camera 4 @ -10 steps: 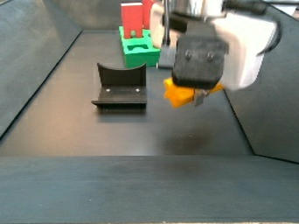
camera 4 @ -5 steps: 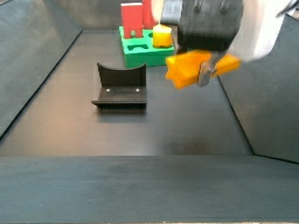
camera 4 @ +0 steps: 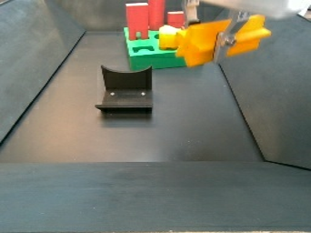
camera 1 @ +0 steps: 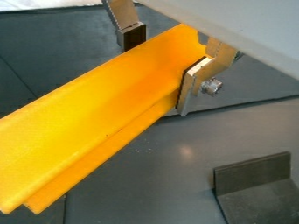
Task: Pick up the star object. Move up. Place the star object on the fixture. Regrasp the star object. Move to above the board. Insert the star object.
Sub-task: Place the star object on the fixture.
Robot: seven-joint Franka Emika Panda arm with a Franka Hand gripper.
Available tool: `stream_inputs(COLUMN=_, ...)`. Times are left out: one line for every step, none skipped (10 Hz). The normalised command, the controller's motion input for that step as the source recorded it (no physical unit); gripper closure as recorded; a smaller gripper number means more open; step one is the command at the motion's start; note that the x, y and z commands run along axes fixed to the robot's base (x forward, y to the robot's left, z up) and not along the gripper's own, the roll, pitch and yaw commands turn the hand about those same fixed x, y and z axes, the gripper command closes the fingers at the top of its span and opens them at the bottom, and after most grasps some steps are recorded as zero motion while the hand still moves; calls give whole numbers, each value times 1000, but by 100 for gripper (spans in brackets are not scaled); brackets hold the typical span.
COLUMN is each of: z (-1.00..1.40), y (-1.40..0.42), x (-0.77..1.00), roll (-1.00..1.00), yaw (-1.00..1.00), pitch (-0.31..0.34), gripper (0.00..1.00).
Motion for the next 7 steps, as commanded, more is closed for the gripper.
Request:
stream_inputs(z=102, y=-1000, x=947, roll=53, yaw=1000, pitch=-11, gripper=100)
stream_inputs(z=98, y=-1000, x=998, roll=57, yaw=1000, pitch=-3, gripper=100)
stream_inputs(z=96, y=-944, x=1000, roll=61, yaw=1000, pitch=3, gripper=100)
stream_inputs(z=84, y=-851, x=1000, roll=68, yaw=1000, pitch=13, gripper=100)
stream_inputs(z=78, y=-796, x=1000, roll=73, yaw=1000, pitch=18, gripper=100)
stream_inputs(z=67, y=-670, x=1000, roll=85, yaw=1000, pitch=30, gripper=100)
stream_inputs(z=62, y=-561, x=1000, roll=95, yaw=1000, pitch=40, gripper=100)
